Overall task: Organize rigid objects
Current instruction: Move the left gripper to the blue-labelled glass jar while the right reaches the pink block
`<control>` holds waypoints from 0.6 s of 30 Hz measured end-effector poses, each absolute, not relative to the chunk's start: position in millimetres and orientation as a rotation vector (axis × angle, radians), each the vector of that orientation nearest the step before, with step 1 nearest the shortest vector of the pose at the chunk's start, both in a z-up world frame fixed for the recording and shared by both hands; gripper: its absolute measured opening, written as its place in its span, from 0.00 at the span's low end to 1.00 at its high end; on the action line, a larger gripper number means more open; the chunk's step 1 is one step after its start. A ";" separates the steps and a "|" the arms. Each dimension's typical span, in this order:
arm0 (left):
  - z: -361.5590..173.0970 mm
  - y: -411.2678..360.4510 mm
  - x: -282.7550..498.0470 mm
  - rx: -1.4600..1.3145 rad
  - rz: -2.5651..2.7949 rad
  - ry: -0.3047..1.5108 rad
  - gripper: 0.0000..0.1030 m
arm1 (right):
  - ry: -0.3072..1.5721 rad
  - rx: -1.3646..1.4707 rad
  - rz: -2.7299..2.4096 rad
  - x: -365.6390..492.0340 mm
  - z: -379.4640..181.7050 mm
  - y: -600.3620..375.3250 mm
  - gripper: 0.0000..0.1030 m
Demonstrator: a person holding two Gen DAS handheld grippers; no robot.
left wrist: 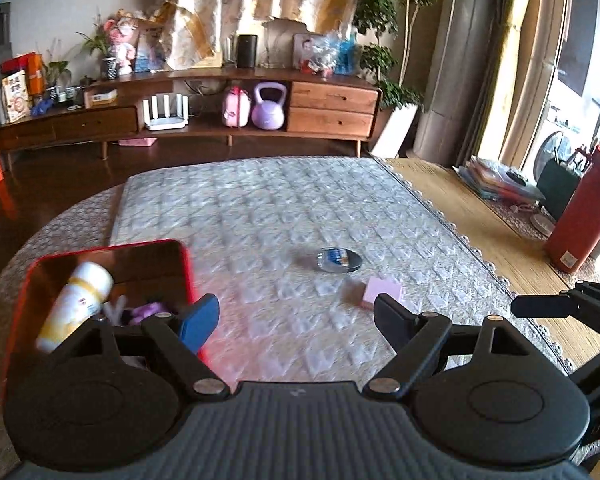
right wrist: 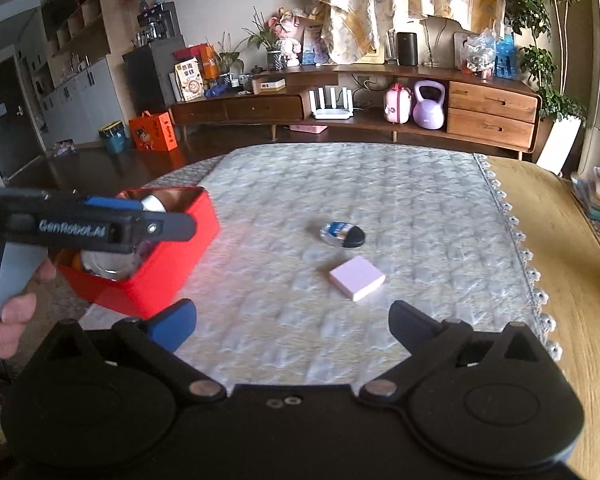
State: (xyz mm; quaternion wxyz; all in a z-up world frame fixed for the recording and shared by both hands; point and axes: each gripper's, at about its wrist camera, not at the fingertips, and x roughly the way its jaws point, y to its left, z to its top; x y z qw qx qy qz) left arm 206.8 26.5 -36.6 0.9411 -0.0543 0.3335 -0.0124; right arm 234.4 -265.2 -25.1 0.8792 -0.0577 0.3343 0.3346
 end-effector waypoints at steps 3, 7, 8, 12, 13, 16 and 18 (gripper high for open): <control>-40.7 14.9 226.1 -0.106 -0.039 0.699 0.82 | 0.700 -0.119 0.697 244.8 -30.6 -271.4 1.00; -48.5 -0.7 250.3 -0.087 -0.064 0.723 0.82 | 0.697 -0.138 0.701 256.8 -38.9 -277.9 0.96; -51.4 -4.5 257.0 -0.088 -0.070 0.731 0.82 | 0.701 -0.141 0.704 260.4 -41.0 -278.4 0.96; -64.8 -18.5 281.9 -0.077 -0.085 0.768 0.82 | 0.706 -0.141 0.710 274.4 -48.8 -281.5 0.95; -67.9 -21.0 287.4 -0.073 -0.084 0.777 0.82 | 0.706 -0.140 0.711 278.5 -51.2 -282.2 0.95; -78.7 -26.7 304.3 -0.067 -0.091 0.801 0.82 | 0.707 -0.141 0.710 288.0 -58.2 -282.4 0.95; -86.3 -29.8 316.5 -0.060 -0.094 0.813 0.82 | 0.711 -0.143 0.715 294.1 -62.9 -281.2 0.95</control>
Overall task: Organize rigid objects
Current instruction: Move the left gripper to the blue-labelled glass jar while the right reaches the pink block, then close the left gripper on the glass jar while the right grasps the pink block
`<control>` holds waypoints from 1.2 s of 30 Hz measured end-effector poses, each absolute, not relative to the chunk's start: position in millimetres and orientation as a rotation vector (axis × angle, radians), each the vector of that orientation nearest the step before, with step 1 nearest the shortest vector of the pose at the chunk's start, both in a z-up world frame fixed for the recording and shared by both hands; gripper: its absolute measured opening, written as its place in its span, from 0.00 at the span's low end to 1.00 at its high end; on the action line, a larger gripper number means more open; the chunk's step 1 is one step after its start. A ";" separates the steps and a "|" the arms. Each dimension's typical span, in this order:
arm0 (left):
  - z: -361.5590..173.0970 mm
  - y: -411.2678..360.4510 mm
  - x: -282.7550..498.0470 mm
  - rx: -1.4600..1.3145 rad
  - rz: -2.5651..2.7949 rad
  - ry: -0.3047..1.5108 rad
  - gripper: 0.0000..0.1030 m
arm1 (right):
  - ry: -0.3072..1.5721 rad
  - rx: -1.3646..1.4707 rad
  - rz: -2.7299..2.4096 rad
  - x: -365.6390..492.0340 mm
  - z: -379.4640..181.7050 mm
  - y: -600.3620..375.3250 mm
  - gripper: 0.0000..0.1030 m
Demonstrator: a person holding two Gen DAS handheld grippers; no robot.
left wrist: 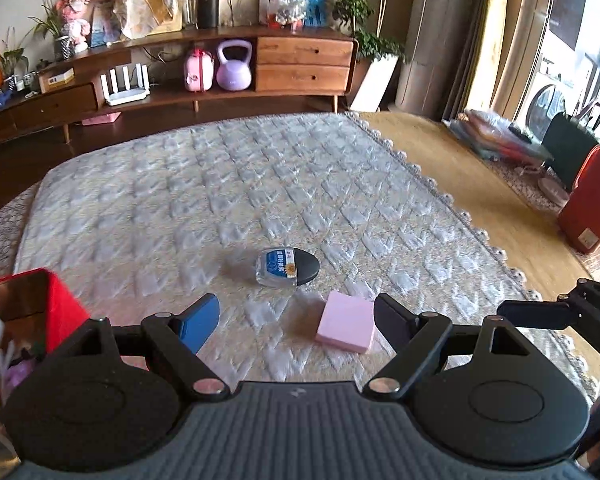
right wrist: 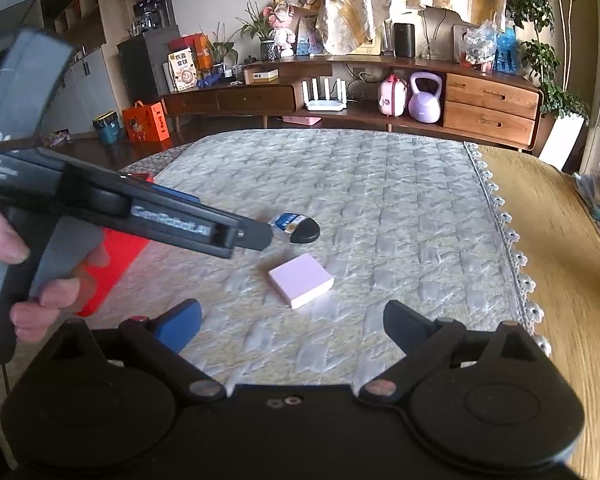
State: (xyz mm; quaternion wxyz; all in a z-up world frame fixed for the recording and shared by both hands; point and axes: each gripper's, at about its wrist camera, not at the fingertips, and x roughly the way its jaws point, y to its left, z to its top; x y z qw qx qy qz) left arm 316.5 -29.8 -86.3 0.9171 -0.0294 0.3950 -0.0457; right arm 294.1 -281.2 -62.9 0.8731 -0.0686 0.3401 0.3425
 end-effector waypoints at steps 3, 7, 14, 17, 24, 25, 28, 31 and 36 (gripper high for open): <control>-98.2 -31.3 332.7 -0.071 -0.089 0.826 0.82 | 0.711 -0.174 0.728 302.4 -73.0 -275.2 0.95; -112.3 -33.4 351.4 -0.078 -0.079 0.841 0.82 | 0.704 -0.246 0.747 312.1 -86.8 -261.5 0.90; -131.8 -37.9 377.2 -0.066 -0.061 0.859 0.82 | 0.696 -0.314 0.766 326.6 -104.9 -241.6 0.83; -138.3 -37.7 383.7 -0.060 -0.062 0.858 0.82 | 0.689 -0.344 0.771 330.3 -111.7 -236.2 0.81; -145.9 -42.7 387.9 0.008 -0.053 0.830 0.82 | 0.664 -0.312 0.782 334.1 -114.5 -235.4 0.75; -146.3 -42.5 387.4 0.012 -0.053 0.825 0.82 | 0.660 -0.306 0.782 334.6 -114.5 -235.5 0.71; -147.0 -42.6 385.9 0.021 -0.051 0.811 0.77 | 0.650 -0.293 0.773 334.3 -113.3 -236.2 0.59; -145.8 -42.5 384.5 0.030 -0.049 0.805 0.65 | 0.647 -0.289 0.756 334.7 -112.1 -237.5 0.51; -142.3 -40.0 383.3 0.018 -0.041 0.810 0.52 | 0.649 -0.295 0.718 330.3 -110.4 -235.6 0.46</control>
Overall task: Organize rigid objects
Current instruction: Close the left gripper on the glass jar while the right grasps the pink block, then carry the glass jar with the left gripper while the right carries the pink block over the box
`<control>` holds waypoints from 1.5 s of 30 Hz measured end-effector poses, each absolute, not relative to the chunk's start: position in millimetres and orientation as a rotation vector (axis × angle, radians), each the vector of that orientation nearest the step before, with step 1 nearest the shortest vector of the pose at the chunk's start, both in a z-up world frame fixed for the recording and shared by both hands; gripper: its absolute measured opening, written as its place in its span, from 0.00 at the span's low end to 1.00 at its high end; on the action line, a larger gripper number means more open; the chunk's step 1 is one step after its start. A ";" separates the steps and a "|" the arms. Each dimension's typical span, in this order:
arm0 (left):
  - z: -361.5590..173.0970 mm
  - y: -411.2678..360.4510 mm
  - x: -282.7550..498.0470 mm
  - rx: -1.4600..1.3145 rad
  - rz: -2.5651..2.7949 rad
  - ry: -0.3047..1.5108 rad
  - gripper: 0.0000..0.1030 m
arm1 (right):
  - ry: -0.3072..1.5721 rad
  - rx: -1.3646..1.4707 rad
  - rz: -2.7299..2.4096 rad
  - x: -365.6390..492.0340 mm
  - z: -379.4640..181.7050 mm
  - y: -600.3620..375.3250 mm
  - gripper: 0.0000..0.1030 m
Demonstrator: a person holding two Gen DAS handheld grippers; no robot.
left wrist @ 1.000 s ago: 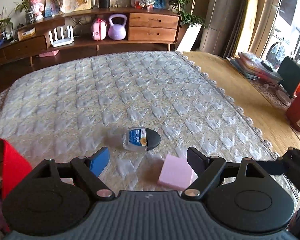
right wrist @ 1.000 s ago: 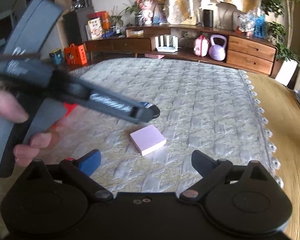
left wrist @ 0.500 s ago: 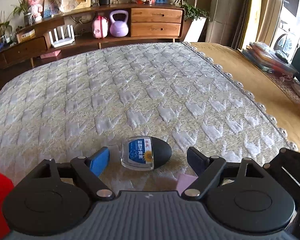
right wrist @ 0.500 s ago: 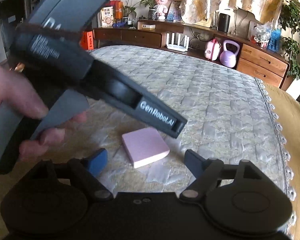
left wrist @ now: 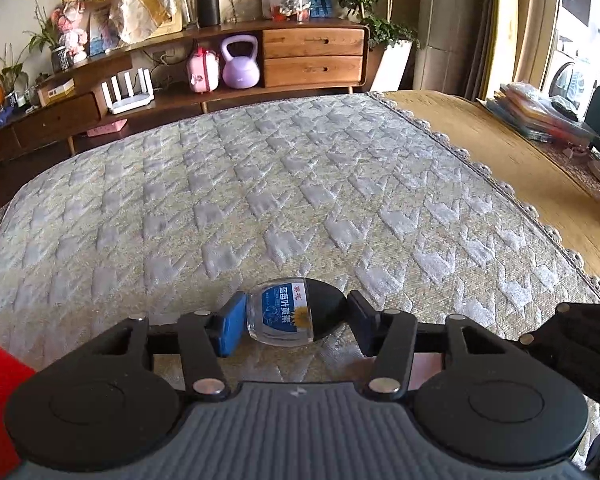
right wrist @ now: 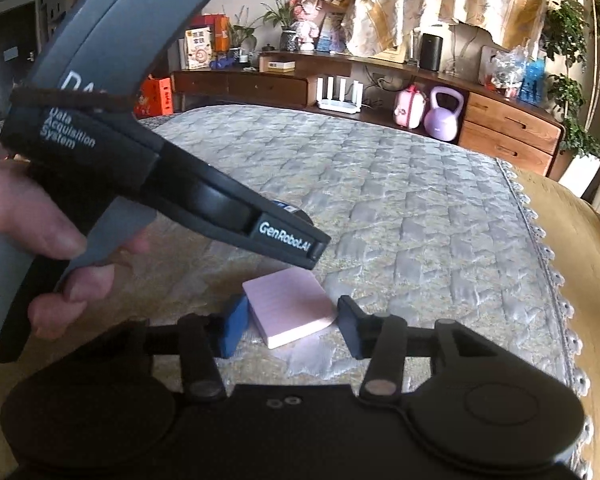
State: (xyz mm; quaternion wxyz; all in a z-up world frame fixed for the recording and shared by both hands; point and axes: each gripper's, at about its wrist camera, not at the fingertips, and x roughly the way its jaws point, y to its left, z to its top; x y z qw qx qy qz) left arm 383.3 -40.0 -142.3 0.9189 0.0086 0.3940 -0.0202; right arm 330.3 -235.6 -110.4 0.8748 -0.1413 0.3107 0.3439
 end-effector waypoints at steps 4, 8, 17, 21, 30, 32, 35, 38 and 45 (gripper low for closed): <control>-140.3 -36.7 377.7 0.015 -0.026 0.813 0.52 | 0.661 -0.286 0.696 331.5 -109.5 -237.7 0.45; -136.8 -32.7 366.5 -0.005 -0.020 0.827 0.52 | 0.673 -0.269 0.680 326.1 -106.8 -240.9 0.44; -117.0 -31.6 332.6 -0.014 -0.018 0.827 0.52 | 0.699 -0.250 0.641 301.6 -93.2 -246.7 0.44; -103.6 -30.1 314.7 -0.018 -0.020 0.824 0.52 | 0.709 -0.227 0.627 288.0 -81.4 -249.2 0.44; -68.8 -19.5 265.1 -0.031 -0.025 0.797 0.52 | 0.706 -0.173 0.623 248.4 -49.8 -254.8 0.44; -62.3 -15.6 253.5 -0.038 -0.025 0.795 0.52 | 0.710 -0.158 0.632 242.3 -43.5 -253.1 0.44; -54.3 -9.3 237.2 -0.040 -0.017 0.791 0.52 | 0.715 -0.143 0.646 231.5 -34.4 -249.2 0.44; -46.4 -0.7 221.0 -0.048 -0.008 0.789 0.52 | 0.713 -0.135 0.672 219.1 -24.4 -241.5 0.44; -29.7 27.0 187.9 -0.053 0.006 0.771 0.52 | 0.687 -0.167 0.726 195.7 -6.4 -213.8 0.44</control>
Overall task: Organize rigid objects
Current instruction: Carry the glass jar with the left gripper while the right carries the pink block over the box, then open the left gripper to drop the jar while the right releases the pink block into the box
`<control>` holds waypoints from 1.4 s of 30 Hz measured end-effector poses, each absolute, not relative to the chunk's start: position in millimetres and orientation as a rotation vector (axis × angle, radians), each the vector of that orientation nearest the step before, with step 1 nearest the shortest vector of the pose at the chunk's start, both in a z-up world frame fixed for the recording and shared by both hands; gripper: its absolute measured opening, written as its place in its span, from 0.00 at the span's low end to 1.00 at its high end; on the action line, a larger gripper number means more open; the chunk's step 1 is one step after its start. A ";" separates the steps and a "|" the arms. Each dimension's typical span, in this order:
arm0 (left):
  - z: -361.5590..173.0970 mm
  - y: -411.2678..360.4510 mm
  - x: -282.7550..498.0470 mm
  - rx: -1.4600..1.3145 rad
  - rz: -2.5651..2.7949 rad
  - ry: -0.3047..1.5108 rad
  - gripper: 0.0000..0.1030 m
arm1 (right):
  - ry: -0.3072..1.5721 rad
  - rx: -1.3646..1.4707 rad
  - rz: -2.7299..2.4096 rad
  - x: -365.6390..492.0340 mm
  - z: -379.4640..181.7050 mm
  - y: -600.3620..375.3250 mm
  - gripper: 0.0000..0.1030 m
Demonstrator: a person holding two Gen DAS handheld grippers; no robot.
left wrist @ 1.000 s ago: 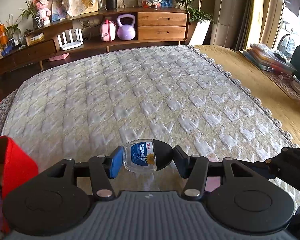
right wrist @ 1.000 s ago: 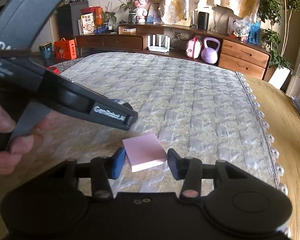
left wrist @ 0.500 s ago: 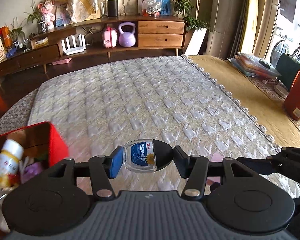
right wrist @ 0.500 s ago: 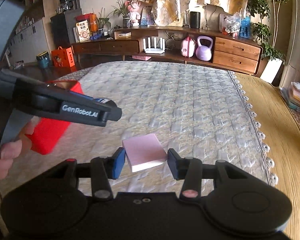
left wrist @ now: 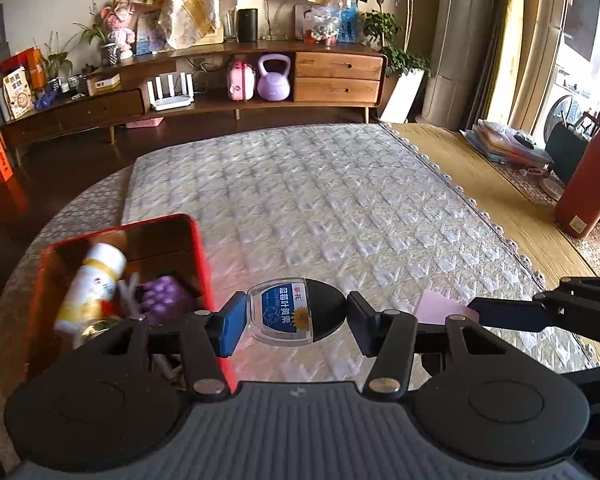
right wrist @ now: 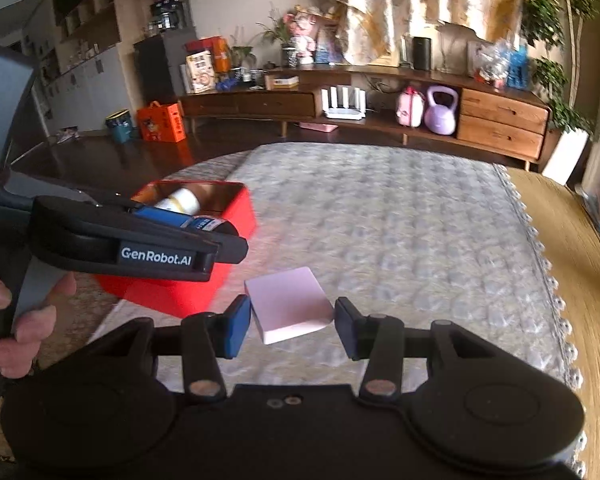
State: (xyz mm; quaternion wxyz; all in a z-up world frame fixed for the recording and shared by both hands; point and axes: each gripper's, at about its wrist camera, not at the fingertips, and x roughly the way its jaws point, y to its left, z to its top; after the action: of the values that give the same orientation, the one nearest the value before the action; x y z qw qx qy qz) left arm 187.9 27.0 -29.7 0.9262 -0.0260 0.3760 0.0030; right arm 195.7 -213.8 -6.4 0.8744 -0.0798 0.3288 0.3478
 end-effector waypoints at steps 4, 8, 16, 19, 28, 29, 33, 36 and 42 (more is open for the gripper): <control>-20.5 49.3 170.7 -0.072 0.028 0.739 0.52 | 0.675 -0.188 0.760 184.6 0.2 -193.0 0.44; -13.4 72.7 158.2 -0.094 0.048 0.724 0.52 | 0.665 -0.211 0.793 176.9 5.0 -171.7 0.44; -7.8 125.9 139.8 -0.141 0.115 0.702 0.52 | 0.634 -0.254 0.827 169.1 11.0 -132.9 0.44; -8.7 143.7 142.8 -0.134 0.140 0.702 0.52 | 0.624 -0.282 0.839 170.1 8.9 -114.2 0.44; -26.5 177.9 172.5 -0.058 0.156 0.746 0.52 | 0.636 -0.381 0.828 190.3 -20.8 -64.3 0.44; -29.3 180.5 175.9 -0.060 0.155 0.747 0.52 | 0.640 -0.386 0.826 192.8 -24.2 -60.7 0.44; -39.6 186.1 195.3 -0.063 0.132 0.749 0.52 | 0.669 -0.394 0.820 203.2 -35.8 -50.5 0.44; -49.9 185.9 209.1 -0.056 0.117 0.752 0.52 | 0.691 -0.411 0.810 209.8 -44.4 -44.0 0.44; -69.4 183.4 236.3 -0.052 0.097 0.785 0.52 | 0.670 -0.467 0.828 206.0 -53.9 -35.0 0.44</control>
State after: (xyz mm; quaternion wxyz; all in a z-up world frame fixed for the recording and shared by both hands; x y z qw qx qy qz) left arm 236.3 183.4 -69.4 0.9225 -0.0255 0.3823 0.0470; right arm 206.0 -35.0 -53.9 0.8355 -0.2207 0.3165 0.3913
